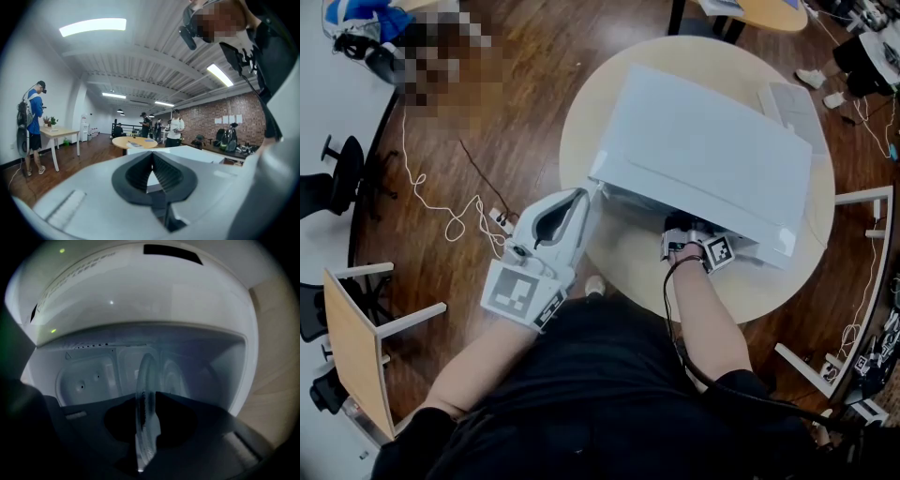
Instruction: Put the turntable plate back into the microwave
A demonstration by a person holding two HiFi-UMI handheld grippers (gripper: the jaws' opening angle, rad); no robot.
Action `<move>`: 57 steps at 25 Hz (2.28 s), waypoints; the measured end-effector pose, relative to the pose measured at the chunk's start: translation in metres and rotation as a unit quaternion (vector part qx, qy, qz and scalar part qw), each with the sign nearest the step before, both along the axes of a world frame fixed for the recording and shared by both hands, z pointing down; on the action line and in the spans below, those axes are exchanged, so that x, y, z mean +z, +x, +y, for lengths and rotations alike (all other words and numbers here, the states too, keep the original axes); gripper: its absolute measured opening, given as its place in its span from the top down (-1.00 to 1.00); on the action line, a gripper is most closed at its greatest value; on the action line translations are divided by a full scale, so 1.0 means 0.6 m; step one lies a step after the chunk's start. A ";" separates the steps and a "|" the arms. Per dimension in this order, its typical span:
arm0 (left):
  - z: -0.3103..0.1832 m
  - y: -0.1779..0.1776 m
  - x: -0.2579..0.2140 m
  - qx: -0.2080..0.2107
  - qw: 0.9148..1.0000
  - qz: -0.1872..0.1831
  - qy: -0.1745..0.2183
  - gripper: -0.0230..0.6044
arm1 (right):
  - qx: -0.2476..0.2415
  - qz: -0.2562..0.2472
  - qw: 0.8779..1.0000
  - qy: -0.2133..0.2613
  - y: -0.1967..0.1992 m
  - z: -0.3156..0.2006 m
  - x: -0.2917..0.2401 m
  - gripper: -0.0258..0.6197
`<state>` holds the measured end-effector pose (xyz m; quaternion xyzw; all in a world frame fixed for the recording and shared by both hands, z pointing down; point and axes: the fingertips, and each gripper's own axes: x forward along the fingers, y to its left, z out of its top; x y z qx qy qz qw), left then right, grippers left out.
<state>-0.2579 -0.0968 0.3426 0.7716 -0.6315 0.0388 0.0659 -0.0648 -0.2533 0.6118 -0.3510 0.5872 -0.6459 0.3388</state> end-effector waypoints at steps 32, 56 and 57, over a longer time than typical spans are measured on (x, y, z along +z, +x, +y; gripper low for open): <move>0.006 -0.004 0.002 0.011 1.000 0.009 0.001 0.92 | 0.017 0.095 0.993 -0.069 0.016 0.010 0.028 0.32; 0.010 0.006 -0.004 0.011 1.000 0.007 0.006 0.92 | -0.044 0.136 0.986 -0.086 -0.003 0.034 0.038 0.32; 0.010 0.006 -0.004 0.011 1.000 0.007 0.006 0.92 | -0.045 0.136 0.986 -0.087 -0.004 0.035 0.038 0.31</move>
